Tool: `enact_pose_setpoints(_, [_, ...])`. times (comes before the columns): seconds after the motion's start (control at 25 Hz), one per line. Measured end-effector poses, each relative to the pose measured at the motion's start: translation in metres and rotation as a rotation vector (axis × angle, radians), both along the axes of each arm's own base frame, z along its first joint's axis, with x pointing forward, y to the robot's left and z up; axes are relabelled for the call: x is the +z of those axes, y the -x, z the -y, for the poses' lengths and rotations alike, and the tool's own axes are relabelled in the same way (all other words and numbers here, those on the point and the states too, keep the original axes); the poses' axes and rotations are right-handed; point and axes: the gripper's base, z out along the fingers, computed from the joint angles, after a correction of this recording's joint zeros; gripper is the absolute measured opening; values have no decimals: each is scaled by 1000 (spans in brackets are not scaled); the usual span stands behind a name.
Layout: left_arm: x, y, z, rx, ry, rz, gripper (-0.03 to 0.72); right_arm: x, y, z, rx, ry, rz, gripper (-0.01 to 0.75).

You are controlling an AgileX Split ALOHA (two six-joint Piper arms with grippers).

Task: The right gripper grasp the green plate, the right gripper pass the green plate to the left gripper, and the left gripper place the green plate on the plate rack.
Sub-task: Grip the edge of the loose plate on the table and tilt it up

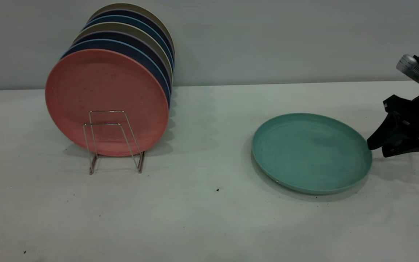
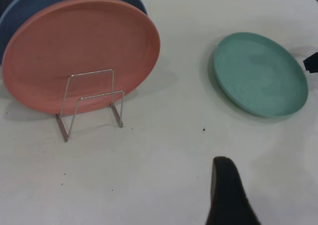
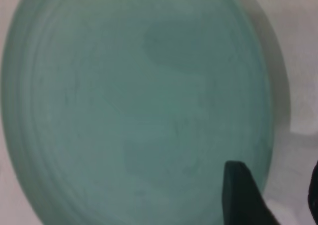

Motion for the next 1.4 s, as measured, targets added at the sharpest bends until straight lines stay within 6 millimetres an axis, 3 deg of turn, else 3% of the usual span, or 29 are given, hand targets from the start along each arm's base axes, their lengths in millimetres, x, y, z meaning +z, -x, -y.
enact_pose_setpoints(0.32, [0,0,0,1,0,1,460,-5,-5,-13,8,2,23,345])
enact_pose_setpoints(0.8, [0,0,0,0,-1,1,460,-8,-6,-16,17,16,27,345])
enact_pose_setpoints(1.08, [0,0,0,1,-3,5,460,-17,-7,-38,35,21,17,335])
enact_pose_setpoints(1.2, [0,0,0,0,-3,5,460,-18,-7,-40,33,34,20,266])
enact_pose_setpoints(1.32, [0,0,0,-1,-2,1,460,-19,-8,-38,22,56,27,100])
enact_pose_setpoints(1.4, [-2,0,1,-11,2,-23,460,-19,-9,-37,14,71,32,34])
